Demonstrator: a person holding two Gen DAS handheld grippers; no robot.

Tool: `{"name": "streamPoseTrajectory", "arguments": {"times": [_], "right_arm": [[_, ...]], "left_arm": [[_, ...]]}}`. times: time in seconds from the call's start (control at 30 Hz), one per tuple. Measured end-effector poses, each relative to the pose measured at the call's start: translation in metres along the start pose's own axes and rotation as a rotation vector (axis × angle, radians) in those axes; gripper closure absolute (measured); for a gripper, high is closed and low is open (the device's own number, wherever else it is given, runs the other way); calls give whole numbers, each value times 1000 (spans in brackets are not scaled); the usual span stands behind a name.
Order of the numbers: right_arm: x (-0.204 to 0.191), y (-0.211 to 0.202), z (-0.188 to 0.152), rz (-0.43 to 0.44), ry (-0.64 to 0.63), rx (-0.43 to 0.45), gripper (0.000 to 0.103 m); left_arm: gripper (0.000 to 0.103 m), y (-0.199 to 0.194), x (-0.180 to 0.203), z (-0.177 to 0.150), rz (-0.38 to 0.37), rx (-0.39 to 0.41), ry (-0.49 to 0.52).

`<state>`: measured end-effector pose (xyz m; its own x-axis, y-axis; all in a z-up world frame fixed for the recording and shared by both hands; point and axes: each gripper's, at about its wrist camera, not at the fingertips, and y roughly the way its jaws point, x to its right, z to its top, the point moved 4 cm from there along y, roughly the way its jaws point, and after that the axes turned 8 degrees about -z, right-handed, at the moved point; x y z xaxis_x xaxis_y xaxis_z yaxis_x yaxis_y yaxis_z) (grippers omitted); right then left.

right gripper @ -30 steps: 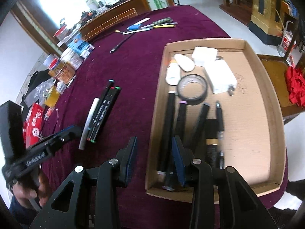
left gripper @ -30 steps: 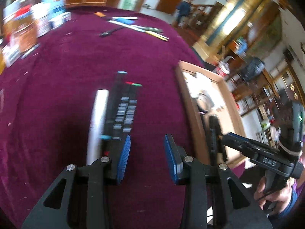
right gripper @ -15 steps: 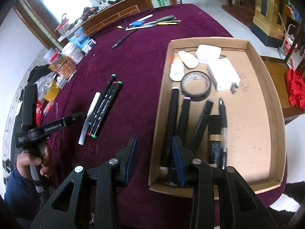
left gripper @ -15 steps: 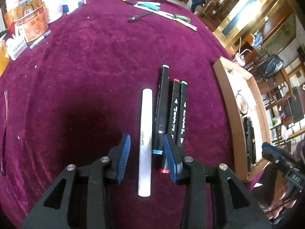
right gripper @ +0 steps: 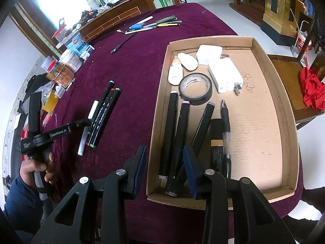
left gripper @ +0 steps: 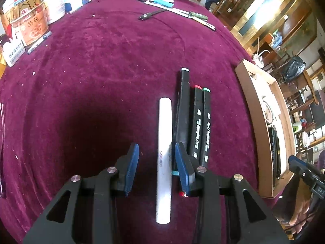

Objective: Organize rigid objects
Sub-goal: 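Move both tools back to the white marker and coloured-cap markers, then grasp the white marker with left gripper while right gripper grasps a green-capped marker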

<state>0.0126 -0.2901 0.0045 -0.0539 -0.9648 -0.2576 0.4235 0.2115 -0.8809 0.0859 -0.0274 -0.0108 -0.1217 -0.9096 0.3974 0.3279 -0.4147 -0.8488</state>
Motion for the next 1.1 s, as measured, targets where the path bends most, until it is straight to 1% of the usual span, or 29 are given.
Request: {"name": "streamPoseTrajectory", "arguments": {"times": [0.07, 0.27, 0.33, 0.43, 0.53, 0.57, 0.6, 0.63, 0.67, 0.83, 0.97, 1.07, 1.1], "right_arm": [[4, 0, 0, -1, 7, 0, 70], [9, 0, 2, -1, 13, 1, 70], [9, 1, 2, -2, 6, 1, 70], [7, 2, 3, 0, -1, 1, 70], [5, 4, 4, 2, -7, 0, 70], [4, 4, 4, 3, -9, -1, 70], [3, 5, 4, 5, -10, -1, 70], [2, 5, 4, 7, -11, -2, 70], [1, 6, 5, 10, -12, -5, 70], [-8, 9, 5, 20, -23, -7, 70], [-21, 10, 9, 36, -43, -7, 70], [-34, 12, 12, 64, -63, -18, 70], [-39, 15, 15, 92, -56, -36, 70]], "left_arm": [[69, 2, -1, 2, 8, -5, 4], [69, 7, 5, 5, 56, -3, 56], [69, 9, 7, 5, 83, -1, 78], [69, 13, 14, 2, 144, 4, 137], [76, 15, 18, -2, 210, 17, 196], [80, 14, 17, -2, 210, 21, 194], [89, 12, 14, -3, 211, 27, 181], [90, 10, 11, -3, 217, 32, 174], [91, 8, 8, -4, 208, 33, 164], [91, 1, 1, -13, 211, 33, 144], [91, -6, -5, -22, 199, 37, 128], [91, -7, -7, -24, 193, 38, 128], [91, -8, -8, -24, 191, 37, 129]]}}
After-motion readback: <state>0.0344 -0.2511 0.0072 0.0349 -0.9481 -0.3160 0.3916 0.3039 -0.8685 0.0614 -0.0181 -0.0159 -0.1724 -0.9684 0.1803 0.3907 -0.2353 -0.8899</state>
